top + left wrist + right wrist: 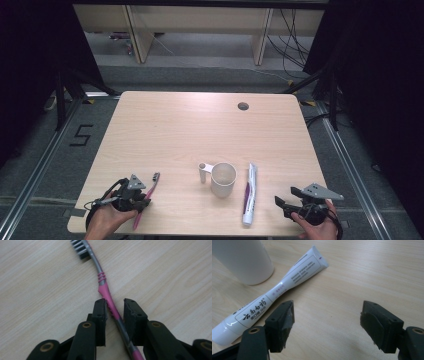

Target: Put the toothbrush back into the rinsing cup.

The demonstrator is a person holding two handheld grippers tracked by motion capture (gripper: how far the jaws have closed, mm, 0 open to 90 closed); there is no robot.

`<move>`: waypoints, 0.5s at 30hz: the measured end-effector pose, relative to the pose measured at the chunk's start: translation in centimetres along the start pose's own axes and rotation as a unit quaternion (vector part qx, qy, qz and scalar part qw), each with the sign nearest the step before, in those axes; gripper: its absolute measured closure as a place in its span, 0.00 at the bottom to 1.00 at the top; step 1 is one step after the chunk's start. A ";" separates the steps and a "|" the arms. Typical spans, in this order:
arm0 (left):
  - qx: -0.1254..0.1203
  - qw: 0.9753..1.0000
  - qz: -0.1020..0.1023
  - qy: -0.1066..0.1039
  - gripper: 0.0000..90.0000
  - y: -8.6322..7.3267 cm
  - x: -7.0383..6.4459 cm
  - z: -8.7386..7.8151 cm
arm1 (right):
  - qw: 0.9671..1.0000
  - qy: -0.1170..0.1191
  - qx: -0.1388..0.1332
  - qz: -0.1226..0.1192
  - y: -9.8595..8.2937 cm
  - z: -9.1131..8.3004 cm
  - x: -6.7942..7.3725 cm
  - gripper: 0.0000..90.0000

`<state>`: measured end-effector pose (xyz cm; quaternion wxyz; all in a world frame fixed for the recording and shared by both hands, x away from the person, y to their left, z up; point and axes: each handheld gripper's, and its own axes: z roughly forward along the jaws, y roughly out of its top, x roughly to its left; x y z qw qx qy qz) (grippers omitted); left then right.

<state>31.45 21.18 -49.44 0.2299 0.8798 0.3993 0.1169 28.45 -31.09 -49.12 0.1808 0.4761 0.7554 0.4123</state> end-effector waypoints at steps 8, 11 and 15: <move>0.036 0.999 0.016 -0.014 0.86 1.1 0.2 0.1 | 1.000 0.000 -0.002 -0.003 0.0 -0.1 0.0 0.31; 0.048 0.999 0.019 -0.016 0.89 1.5 0.3 0.3 | 1.000 0.008 0.007 0.023 0.0 -0.1 0.4 0.31; 0.062 0.997 0.026 -0.021 0.90 2.1 0.5 0.5 | 1.000 0.007 0.001 0.015 0.0 -0.1 0.3 0.31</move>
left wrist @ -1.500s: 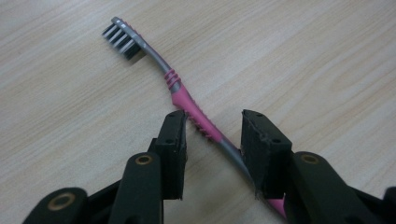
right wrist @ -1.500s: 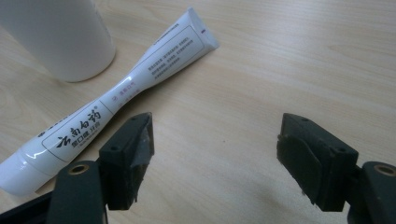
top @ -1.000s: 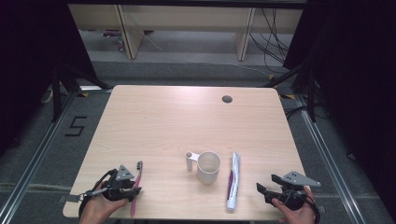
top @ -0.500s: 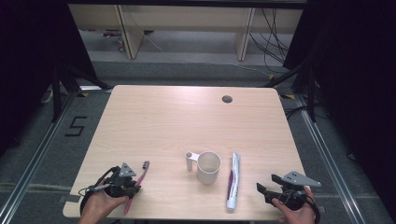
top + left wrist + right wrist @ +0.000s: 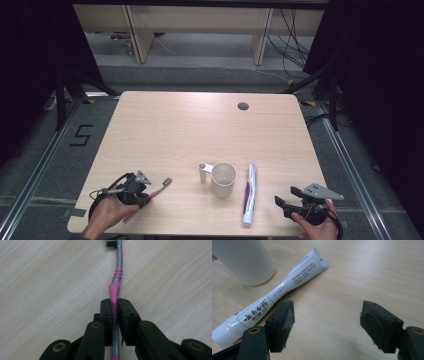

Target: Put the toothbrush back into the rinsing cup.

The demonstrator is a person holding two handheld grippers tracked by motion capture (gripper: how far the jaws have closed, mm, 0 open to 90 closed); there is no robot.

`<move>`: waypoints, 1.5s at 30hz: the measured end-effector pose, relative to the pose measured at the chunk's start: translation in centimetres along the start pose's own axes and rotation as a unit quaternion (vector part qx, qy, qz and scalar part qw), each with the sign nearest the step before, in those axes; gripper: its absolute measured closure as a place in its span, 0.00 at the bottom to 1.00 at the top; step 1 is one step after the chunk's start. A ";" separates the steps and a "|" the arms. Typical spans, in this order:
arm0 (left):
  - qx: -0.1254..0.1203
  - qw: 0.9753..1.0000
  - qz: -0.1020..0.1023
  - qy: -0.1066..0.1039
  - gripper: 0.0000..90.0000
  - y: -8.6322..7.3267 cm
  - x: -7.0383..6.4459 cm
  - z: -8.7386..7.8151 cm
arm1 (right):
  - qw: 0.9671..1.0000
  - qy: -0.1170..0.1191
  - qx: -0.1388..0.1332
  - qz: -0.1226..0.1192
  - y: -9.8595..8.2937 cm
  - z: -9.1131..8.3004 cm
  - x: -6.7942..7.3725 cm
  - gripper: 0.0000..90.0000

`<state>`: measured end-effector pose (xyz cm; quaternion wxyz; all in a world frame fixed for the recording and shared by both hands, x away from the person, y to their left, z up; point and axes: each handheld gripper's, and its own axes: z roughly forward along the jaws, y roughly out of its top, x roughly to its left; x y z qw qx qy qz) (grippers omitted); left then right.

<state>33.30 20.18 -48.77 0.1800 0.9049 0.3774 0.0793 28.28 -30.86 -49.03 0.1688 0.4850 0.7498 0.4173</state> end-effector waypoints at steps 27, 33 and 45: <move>0.115 0.993 0.039 -0.004 0.91 3.1 -0.2 0.6 | 1.000 0.000 0.003 -0.006 0.0 0.0 0.0 0.32; 0.124 0.991 0.051 0.005 0.92 3.5 -0.4 0.7 | 1.000 -0.003 -0.002 -0.024 0.1 0.0 -0.2 0.32; 0.085 0.995 0.056 0.010 0.92 2.9 -0.1 -0.3 | 1.000 -0.002 -0.002 -0.005 0.0 0.0 -0.1 0.32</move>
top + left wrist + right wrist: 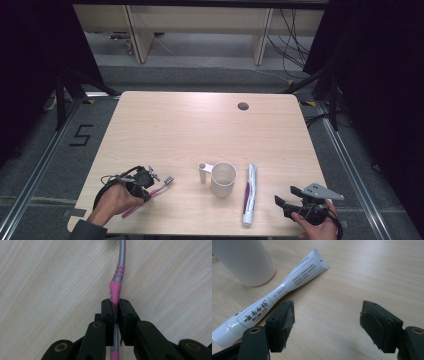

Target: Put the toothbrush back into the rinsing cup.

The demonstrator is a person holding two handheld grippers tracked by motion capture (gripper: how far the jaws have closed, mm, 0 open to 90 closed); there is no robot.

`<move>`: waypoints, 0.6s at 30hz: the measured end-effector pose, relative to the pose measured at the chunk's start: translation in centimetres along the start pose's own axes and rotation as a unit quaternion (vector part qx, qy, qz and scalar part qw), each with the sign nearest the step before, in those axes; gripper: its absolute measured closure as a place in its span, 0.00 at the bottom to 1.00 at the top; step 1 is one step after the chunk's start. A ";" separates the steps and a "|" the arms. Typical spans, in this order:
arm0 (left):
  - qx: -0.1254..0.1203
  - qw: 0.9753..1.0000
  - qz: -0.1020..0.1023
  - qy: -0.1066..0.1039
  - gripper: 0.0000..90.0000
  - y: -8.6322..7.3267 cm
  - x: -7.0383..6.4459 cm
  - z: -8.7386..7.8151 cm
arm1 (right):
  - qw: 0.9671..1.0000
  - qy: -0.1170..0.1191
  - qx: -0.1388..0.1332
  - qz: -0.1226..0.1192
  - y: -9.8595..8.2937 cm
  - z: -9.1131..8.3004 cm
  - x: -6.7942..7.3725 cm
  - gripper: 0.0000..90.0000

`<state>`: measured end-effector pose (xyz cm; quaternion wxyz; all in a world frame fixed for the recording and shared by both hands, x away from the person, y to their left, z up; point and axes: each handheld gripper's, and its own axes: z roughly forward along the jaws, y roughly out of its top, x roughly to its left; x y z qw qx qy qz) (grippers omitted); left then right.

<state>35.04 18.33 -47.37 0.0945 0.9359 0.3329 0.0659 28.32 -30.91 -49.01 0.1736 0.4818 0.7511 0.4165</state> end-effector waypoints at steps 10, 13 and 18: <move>-0.096 0.995 -0.011 -0.015 0.92 -0.3 0.3 -2.1 | 1.000 0.001 0.001 0.006 0.0 -0.1 0.0 0.32; -0.131 0.991 -0.023 -0.014 0.92 -0.3 0.0 -2.9 | 1.000 -0.003 -0.005 -0.013 0.0 -0.1 -0.3 0.32; -0.205 0.978 -0.032 -0.006 0.92 -0.3 0.0 -3.6 | 1.000 -0.003 -0.005 -0.013 0.1 -0.1 -0.3 0.32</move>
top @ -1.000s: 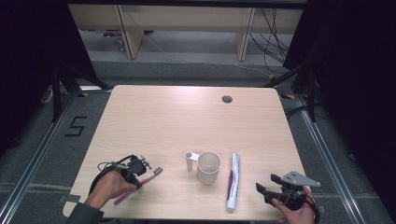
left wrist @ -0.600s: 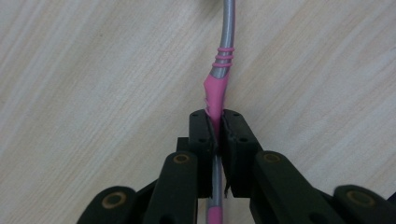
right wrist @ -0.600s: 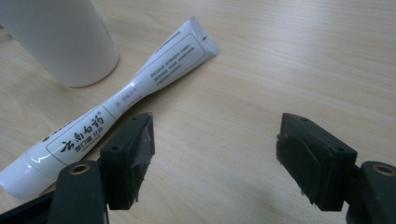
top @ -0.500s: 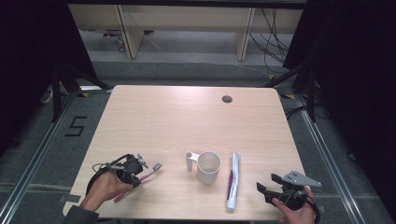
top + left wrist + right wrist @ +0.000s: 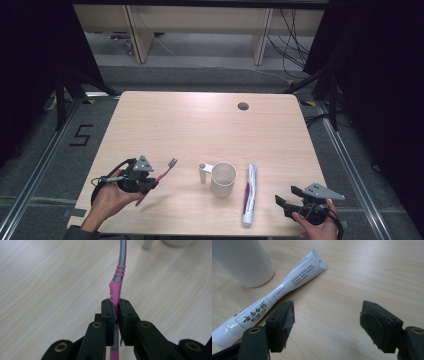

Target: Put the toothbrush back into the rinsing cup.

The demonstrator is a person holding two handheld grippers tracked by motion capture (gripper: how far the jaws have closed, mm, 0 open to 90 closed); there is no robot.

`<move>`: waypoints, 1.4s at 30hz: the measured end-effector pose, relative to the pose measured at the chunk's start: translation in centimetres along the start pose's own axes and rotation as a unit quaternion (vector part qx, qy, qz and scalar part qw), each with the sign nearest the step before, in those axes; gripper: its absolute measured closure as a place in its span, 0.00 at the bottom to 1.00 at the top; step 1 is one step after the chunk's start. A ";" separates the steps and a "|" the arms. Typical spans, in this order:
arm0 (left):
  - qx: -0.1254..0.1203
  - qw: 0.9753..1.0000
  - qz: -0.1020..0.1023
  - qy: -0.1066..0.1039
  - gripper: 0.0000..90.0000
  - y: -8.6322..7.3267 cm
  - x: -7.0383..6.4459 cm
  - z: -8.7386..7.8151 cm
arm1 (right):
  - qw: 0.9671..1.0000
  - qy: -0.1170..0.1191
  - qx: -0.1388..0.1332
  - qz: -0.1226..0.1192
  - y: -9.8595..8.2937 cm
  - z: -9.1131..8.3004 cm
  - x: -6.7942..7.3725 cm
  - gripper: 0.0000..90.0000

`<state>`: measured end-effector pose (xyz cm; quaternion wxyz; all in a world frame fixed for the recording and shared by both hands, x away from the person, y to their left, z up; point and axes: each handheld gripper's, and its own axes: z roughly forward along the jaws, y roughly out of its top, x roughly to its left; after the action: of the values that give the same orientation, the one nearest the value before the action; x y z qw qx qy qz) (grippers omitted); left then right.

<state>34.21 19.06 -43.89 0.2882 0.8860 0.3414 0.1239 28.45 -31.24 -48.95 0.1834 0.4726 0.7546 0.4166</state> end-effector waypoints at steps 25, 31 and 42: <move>-0.242 0.968 -0.061 0.009 0.92 1.3 -2.0 0.5 | 1.000 -0.002 0.000 0.002 0.0 0.0 -0.1 0.32; -0.264 0.963 -0.061 0.009 0.92 2.1 -2.6 0.6 | 1.000 -0.003 0.000 0.003 0.0 0.0 -0.1 0.32; -0.283 0.958 -0.053 -0.004 0.92 3.4 -3.6 0.9 | 1.000 -0.001 0.000 0.005 -0.1 0.1 -0.2 0.32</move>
<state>33.76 14.19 -42.69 0.5346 0.7496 0.3374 0.1961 28.57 -31.38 -49.10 0.1819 0.4772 0.7518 0.4170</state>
